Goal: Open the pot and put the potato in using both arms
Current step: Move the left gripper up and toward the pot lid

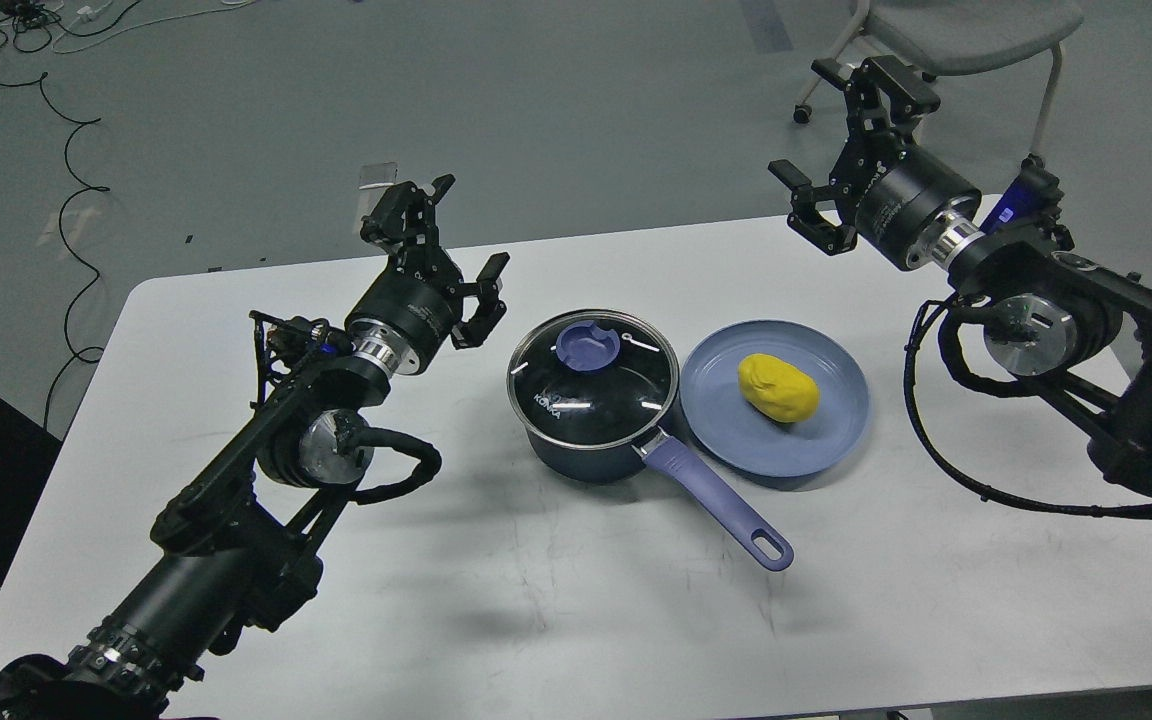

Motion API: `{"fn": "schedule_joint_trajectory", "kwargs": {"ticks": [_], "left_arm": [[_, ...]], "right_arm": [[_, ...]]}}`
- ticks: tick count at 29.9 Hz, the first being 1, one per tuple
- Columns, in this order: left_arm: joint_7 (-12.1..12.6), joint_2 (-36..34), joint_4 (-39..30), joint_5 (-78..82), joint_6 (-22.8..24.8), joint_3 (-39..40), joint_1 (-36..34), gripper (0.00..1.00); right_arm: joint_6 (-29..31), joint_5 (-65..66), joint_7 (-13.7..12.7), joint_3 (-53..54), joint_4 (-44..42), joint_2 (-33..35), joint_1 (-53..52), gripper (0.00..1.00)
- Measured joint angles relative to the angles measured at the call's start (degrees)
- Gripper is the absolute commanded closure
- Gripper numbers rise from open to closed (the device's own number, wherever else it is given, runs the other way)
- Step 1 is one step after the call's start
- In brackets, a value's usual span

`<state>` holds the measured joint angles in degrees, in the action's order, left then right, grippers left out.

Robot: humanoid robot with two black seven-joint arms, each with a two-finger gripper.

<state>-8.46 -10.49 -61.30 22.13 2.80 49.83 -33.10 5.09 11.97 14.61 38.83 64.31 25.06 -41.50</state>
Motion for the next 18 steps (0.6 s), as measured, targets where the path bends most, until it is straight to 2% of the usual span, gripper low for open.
{"fn": "schedule_joint_trajectory", "kwargs": {"ticks": [18], "left_arm": [[-0.85,-1.24,0.18,-0.15,0.07,-0.09,0.21,0.02]], "right_arm": [[-0.74,2.35,0.16,-1.22,-0.92,-2.75,0.00,0.00]]}}
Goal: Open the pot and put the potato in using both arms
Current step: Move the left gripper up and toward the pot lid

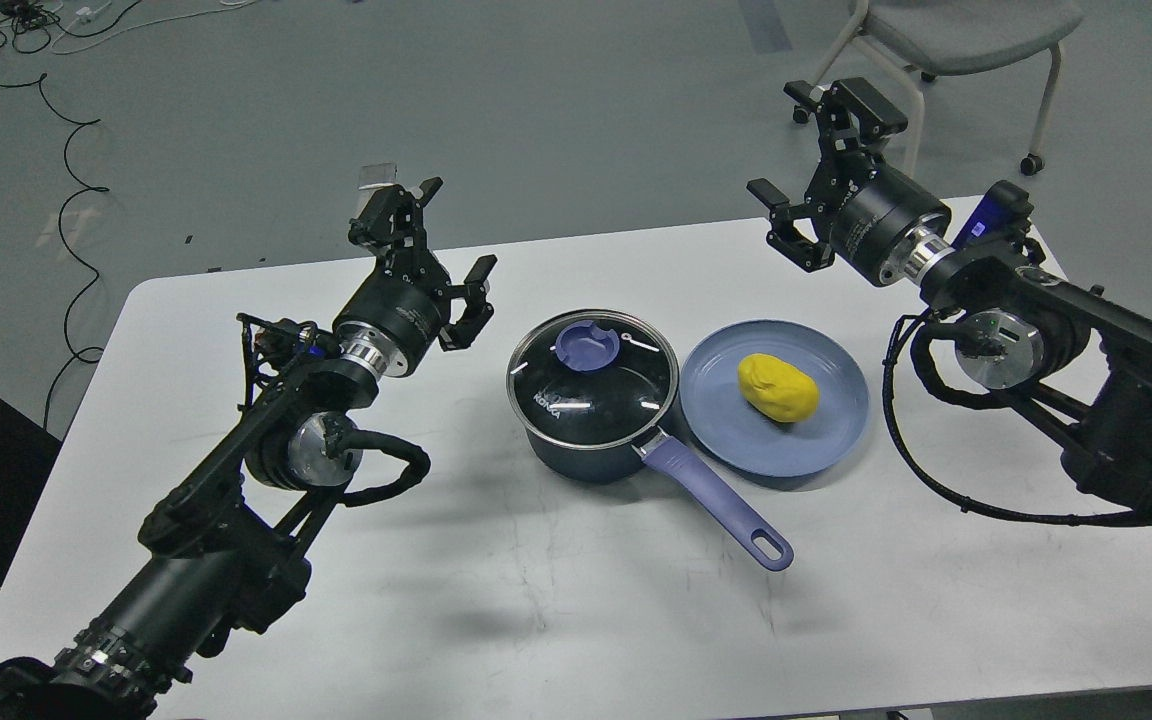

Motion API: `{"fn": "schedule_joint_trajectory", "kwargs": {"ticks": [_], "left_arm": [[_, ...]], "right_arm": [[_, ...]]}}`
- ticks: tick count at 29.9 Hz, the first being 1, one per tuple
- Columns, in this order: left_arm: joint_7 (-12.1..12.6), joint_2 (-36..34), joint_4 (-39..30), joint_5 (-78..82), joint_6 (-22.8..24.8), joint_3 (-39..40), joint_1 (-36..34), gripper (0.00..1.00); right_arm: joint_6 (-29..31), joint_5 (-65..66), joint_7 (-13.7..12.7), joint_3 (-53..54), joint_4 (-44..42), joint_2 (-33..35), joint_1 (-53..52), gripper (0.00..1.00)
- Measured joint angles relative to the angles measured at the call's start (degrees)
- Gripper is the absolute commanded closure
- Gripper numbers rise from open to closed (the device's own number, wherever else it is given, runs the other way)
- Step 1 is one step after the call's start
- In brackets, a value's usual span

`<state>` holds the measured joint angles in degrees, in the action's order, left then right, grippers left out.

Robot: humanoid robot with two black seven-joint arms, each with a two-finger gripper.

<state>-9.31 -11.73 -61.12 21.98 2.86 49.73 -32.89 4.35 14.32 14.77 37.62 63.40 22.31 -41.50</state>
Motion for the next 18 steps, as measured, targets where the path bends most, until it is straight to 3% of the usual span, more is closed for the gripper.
{"fn": "schedule_joint_trajectory", "kwargs": {"ticks": [12,15,18], "left_arm": [[-0.35,0.01,0.10,0.27,-0.37,0.41,0.02,0.02],[-2.43,0.03,0.12,0.53,-0.41,0.28,-0.04,0.02],[-6.24,0.25,0.52,0.72,-0.37,0.04,-0.25,0.02]], "right_arm": [[0.15,0.02,-1.08,-1.28,0.05,0.09,1.03,0.00],[0.15,0.02,-1.08,-1.30,0.05,0.17,1.14,0.00],[0.15,0.01,-1.08,-1.29,0.07,0.16,1.16,0.00]]}}
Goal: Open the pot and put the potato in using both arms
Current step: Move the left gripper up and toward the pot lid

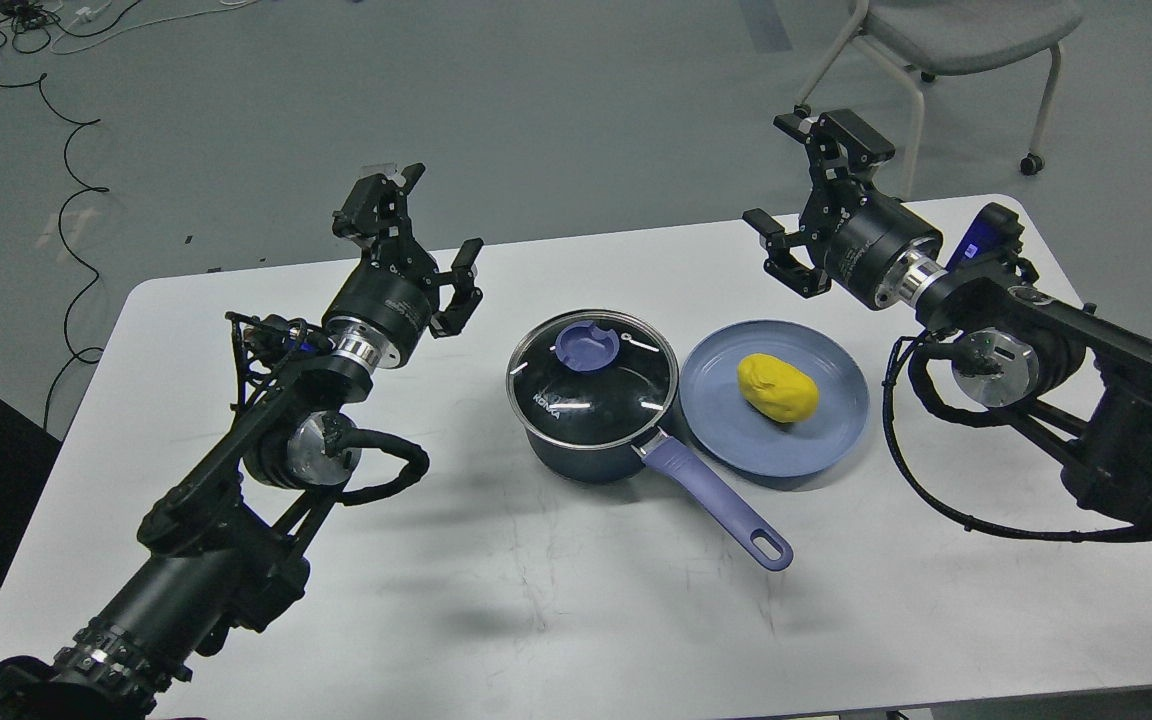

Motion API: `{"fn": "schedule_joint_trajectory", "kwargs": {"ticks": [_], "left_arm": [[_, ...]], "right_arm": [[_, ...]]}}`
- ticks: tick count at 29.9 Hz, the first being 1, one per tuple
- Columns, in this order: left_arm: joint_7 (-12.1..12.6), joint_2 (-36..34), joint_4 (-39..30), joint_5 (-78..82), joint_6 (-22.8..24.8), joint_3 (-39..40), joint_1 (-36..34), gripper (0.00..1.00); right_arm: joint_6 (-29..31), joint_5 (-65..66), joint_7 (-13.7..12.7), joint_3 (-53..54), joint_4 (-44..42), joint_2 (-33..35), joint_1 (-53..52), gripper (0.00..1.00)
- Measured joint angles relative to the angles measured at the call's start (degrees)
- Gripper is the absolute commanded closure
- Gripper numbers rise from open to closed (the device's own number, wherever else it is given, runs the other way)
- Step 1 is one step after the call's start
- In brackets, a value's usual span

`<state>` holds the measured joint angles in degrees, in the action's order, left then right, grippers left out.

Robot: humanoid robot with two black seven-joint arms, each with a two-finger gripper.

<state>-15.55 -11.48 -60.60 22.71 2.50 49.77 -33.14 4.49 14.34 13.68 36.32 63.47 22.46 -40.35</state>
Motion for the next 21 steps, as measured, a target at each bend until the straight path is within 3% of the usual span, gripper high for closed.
{"fn": "schedule_joint_trajectory", "kwargs": {"ticks": [4,9,11,17,21], "left_arm": [[-0.92,1.09,0.99,0.04,0.12,-0.05,-0.12,0.02],[5.42,1.23,2.16,0.06,0.16,-0.09,-0.81,0.02],[6.51,1.00,2.67,0.06,0.16,-0.08,-0.88,0.02],[7.71,0.45,2.90,-0.02,0.36,-0.01,-0.96,0.02],[7.09,0.52,2.74,-0.11,0.41,0.22,-0.96,0.02]], "right_arm": [[0.00,-0.01,0.00,0.06,0.06,-0.04,0.01,0.00],[0.11,-0.04,0.02,0.07,0.23,0.32,0.00,0.00],[0.13,-0.04,0.02,0.07,0.25,0.40,-0.10,0.00],[0.15,-0.02,0.11,0.05,0.21,0.60,-0.75,0.00],[0.16,-0.01,0.18,0.05,0.17,1.03,-0.93,0.00]]}}
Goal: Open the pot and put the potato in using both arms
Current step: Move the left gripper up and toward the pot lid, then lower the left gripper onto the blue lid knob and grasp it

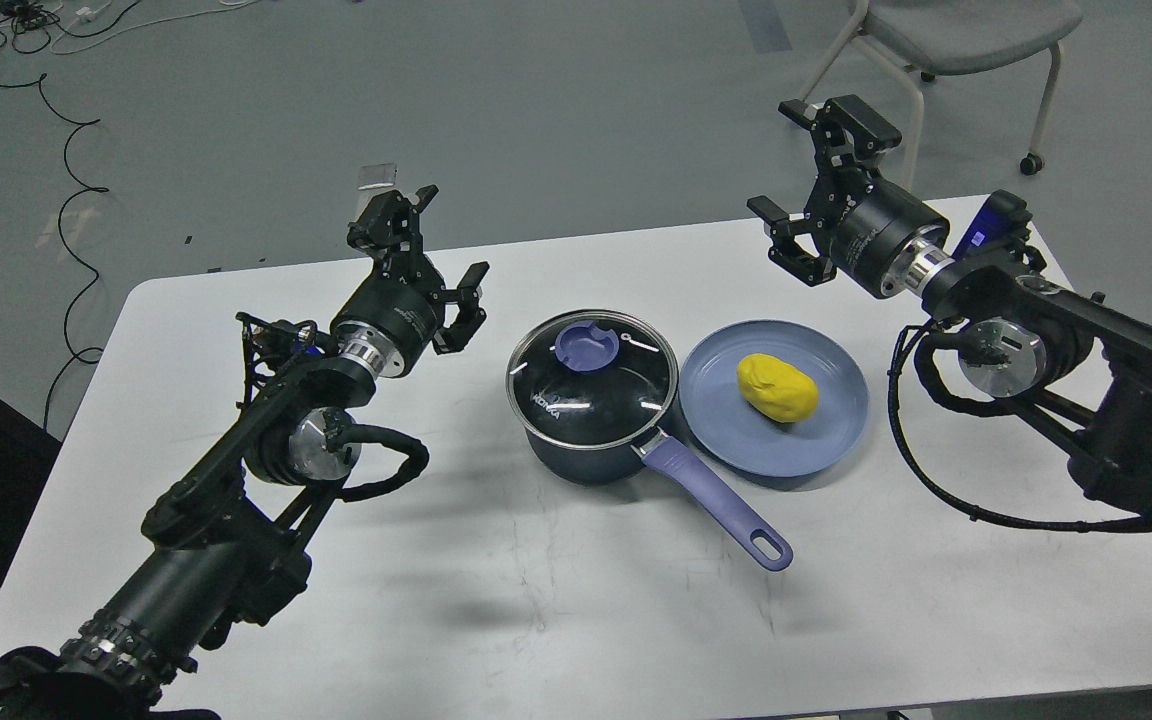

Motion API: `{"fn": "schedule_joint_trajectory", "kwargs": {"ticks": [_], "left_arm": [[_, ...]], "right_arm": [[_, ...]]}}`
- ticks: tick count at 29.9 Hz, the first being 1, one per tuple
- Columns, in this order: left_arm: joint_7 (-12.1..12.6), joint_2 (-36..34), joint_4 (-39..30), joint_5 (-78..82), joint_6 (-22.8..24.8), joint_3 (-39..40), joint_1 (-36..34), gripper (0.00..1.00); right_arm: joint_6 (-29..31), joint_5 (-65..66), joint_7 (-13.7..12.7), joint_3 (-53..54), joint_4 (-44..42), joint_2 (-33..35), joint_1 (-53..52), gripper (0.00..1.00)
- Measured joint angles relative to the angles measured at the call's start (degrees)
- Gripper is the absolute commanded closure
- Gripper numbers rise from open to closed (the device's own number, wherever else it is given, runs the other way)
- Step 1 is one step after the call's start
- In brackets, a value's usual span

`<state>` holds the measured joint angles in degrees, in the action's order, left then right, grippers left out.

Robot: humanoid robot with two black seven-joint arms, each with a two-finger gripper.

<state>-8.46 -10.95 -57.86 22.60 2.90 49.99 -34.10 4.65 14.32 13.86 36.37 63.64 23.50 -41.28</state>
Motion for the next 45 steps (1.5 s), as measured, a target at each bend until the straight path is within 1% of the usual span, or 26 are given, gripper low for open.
{"fn": "schedule_joint_trajectory", "kwargs": {"ticks": [2,6,8,11,15,20,24,27,31,36,39,42,45], "left_arm": [[-0.96,0.00,-0.38,-0.02,0.06,0.06,-0.16,0.02],[-5.26,0.14,-0.53,0.63,-0.13,-0.16,-2.12,0.02],[-6.62,0.19,-0.54,2.56,-0.65,-0.29,-4.05,0.02],[-7.08,0.00,-0.48,7.35,-2.08,-1.36,-6.38,0.02],[-7.11,-1.62,-0.24,19.41,-5.26,-6.34,-10.22,0.02],[-7.23,-4.02,-0.52,41.07,-14.63,-15.71,-13.81,0.02],[-7.42,-5.09,-0.61,56.60,-19.34,-23.83,-17.61,0.02],[-7.49,-5.45,-0.67,65.98,-20.68,-29.50,-19.36,0.02],[-8.02,-5.83,-0.68,77.34,-22.41,-32.86,-20.24,0.02],[-10.92,-7.33,-0.68,91.90,-22.79,-36.10,-20.82,0.02],[-12.02,-7.68,-0.59,95.84,-22.86,-38.16,-21.53,0.02],[-13.89,-7.80,-0.47,97.21,-22.86,-40.52,-21.75,0.02],[-14.46,-7.80,-0.16,97.35,-22.59,-41.72,-21.73,0.04]], "right_arm": [[0.00,0.00,0.01,0.00,-0.01,0.18,-0.01,0.00],[0.00,0.00,0.07,0.00,-0.01,0.25,-0.01,0.00],[0.00,0.00,0.11,0.04,-0.01,0.34,0.08,0.00],[0.00,0.00,0.12,0.19,-0.01,0.97,0.27,0.00],[0.00,-0.15,0.12,1.01,-0.06,2.52,0.66,0.00],[0.04,-0.42,0.12,2.36,-0.30,4.07,1.15,0.00],[0.23,-0.58,0.11,3.47,-1.29,4.30,2.04,0.00],[0.27,-0.65,0.05,4.25,-2.43,4.30,2.79,0.00],[0.20,-0.79,0.02,4.82,-3.16,4.45,3.83,0.00],[0.05,-0.96,0.02,5.10,-3.67,5.77,4.43,0.00],[0.02,-1.03,0.02,5.11,-3.87,6.16,4.44,0.00],[0.01,-1.05,0.02,5.11,-3.95,6.34,4.54,0.00],[0.01,-1.05,0.02,5.09,-3.97,6.37,4.76,0.00]]}}
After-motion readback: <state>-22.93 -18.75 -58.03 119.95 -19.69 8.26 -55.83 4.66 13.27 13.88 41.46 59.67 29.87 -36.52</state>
